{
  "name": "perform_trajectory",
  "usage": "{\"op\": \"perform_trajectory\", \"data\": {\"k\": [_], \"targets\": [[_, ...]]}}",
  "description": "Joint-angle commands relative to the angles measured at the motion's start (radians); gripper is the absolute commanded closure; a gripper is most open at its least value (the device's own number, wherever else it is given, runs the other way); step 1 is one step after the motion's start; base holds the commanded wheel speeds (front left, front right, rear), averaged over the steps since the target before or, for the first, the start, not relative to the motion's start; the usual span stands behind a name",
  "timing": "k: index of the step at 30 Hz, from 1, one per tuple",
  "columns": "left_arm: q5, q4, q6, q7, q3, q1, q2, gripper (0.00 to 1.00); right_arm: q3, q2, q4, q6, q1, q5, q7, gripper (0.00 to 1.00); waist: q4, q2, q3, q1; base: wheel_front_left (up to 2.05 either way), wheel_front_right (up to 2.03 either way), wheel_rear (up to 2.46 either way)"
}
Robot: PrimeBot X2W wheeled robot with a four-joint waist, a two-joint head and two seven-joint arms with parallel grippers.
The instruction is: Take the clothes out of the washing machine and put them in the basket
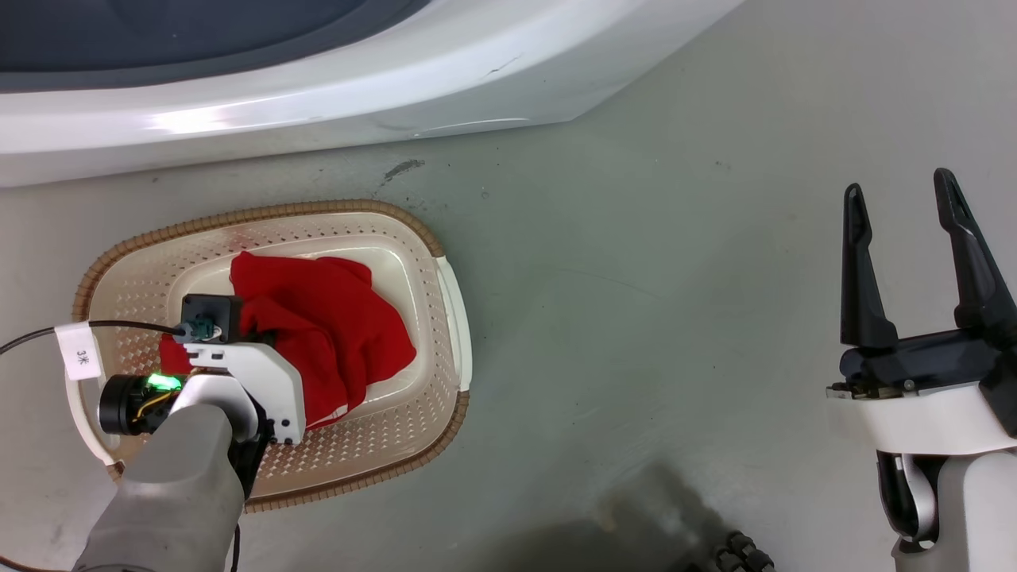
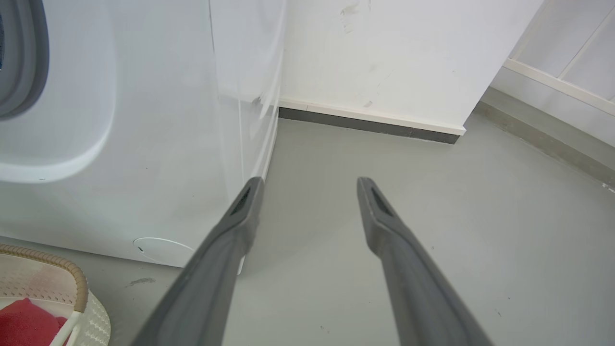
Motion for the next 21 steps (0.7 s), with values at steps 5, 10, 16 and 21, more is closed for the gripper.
{"op": "perform_trajectory", "data": {"k": [5, 10, 16, 21], "targets": [[-0.015, 0.014, 0.012, -0.011, 0.012, -0.022, -0.004, 0.57, 0.001, 0.001, 0.001, -0.001, -0.019, 0.005, -0.002, 0.00, 0.000, 0.0000, 0.012, -0.0001, 0.00, 0.00, 0.00], [-0.015, 0.020, 0.022, -0.010, 0.005, -0.019, -0.011, 0.00, 0.004, 0.001, 0.013, -0.001, -0.023, 0.005, -0.002, 0.00, 0.008, 0.0000, -0.006, -0.0001, 0.00, 0.00, 0.00], [-0.035, 0.022, 0.021, -0.018, 0.017, -0.005, -0.025, 0.00, -0.002, 0.001, 0.034, -0.001, -0.019, 0.002, -0.002, 0.00, 0.026, 0.0000, -0.067, -0.0001, 0.00, 0.00, 0.00], [-0.034, 0.011, 0.014, -0.024, 0.022, 0.019, -0.026, 0.00, 0.000, 0.001, 0.055, -0.001, -0.011, 0.010, -0.002, 0.00, 0.048, 0.0000, -0.144, -0.0001, 0.00, 0.00, 0.00]]}}
